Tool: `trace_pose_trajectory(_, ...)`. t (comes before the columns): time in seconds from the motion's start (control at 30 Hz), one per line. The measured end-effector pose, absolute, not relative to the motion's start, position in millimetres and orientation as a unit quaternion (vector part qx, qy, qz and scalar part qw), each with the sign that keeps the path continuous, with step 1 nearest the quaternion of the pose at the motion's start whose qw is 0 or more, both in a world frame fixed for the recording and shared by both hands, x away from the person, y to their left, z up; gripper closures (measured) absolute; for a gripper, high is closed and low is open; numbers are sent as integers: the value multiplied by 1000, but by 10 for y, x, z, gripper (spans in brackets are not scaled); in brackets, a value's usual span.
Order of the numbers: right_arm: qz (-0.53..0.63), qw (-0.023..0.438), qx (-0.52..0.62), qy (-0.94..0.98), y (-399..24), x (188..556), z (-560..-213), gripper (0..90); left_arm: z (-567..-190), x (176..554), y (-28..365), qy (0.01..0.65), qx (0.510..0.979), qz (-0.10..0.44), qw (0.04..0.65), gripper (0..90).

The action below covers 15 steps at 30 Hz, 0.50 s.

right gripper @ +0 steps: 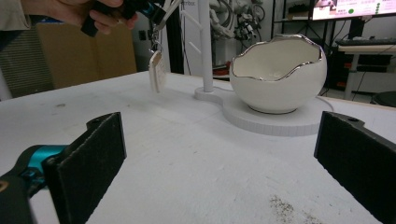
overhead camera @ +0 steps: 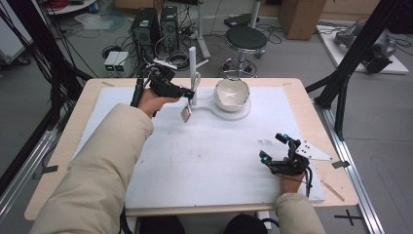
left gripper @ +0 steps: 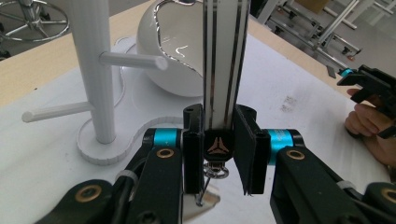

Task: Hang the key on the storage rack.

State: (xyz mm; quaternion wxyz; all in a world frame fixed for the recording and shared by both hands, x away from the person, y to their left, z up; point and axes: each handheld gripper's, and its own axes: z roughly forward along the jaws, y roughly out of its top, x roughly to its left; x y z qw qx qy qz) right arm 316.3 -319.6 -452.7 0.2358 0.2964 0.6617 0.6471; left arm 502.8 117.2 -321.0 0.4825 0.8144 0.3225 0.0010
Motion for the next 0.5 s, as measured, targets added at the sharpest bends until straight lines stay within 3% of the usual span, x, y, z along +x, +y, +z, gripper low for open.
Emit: trace_pose_trajectory(0.5, 645, 236, 297, 663, -3194, 3162, -4526, 13, -3378, 5184, 1274, 347, 804, -31, 481, 742)
